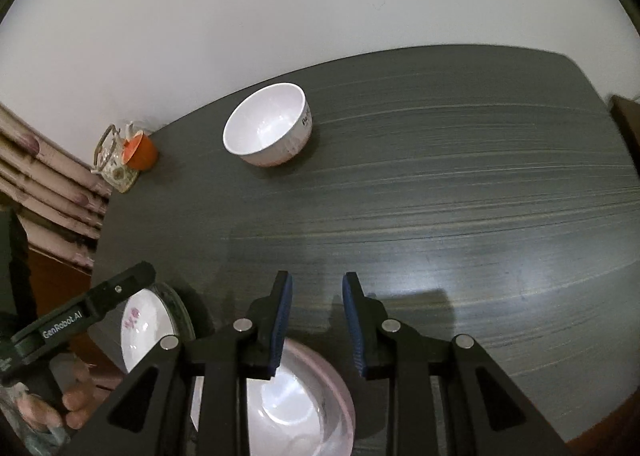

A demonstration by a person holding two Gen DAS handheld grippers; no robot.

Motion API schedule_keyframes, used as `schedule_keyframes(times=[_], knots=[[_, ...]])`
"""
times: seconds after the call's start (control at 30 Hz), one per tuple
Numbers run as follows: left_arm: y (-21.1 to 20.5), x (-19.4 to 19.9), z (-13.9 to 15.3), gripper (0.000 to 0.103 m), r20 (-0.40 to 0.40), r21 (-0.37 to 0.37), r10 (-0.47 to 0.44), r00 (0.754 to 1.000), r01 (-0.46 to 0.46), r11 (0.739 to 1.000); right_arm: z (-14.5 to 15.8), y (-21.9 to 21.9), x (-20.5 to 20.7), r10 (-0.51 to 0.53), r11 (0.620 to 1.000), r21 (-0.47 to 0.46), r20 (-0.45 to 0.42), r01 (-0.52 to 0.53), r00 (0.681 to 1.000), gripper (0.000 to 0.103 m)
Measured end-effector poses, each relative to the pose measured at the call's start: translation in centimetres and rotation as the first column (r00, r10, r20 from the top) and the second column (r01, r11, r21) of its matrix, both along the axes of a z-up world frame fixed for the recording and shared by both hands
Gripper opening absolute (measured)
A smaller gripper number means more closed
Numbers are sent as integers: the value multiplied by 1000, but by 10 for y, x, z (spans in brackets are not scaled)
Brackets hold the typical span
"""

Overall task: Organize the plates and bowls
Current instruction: 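Move the left tool to the white bowl with a pink base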

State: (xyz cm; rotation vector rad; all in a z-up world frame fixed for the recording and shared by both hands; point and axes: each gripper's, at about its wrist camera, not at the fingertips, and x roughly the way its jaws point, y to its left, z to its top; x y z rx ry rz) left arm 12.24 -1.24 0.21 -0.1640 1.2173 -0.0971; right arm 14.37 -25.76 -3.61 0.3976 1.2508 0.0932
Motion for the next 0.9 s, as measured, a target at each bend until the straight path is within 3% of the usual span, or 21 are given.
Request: schedule_keyframes(times=[0.17,0.3,0.53,0.9], knots=[[5,26,-4,64,-19,-36,20,1000,-20,999,-9,-19,29,-40,997,66,-16,41,999,36],[6,51,-9,64,-31,-92,42,999,-44,995,-18,-24,56,-87,990,111,-25,89,996,36],[5,99,-18,64,-44,-165,87,995,-93,982,-35,-10,103,-107,990,90,-32,110,994,36],[-9,161,-49,63,-56,-127,96,994,-103,987,-75,-3,153,-136,990,39,-77,139,988,36]])
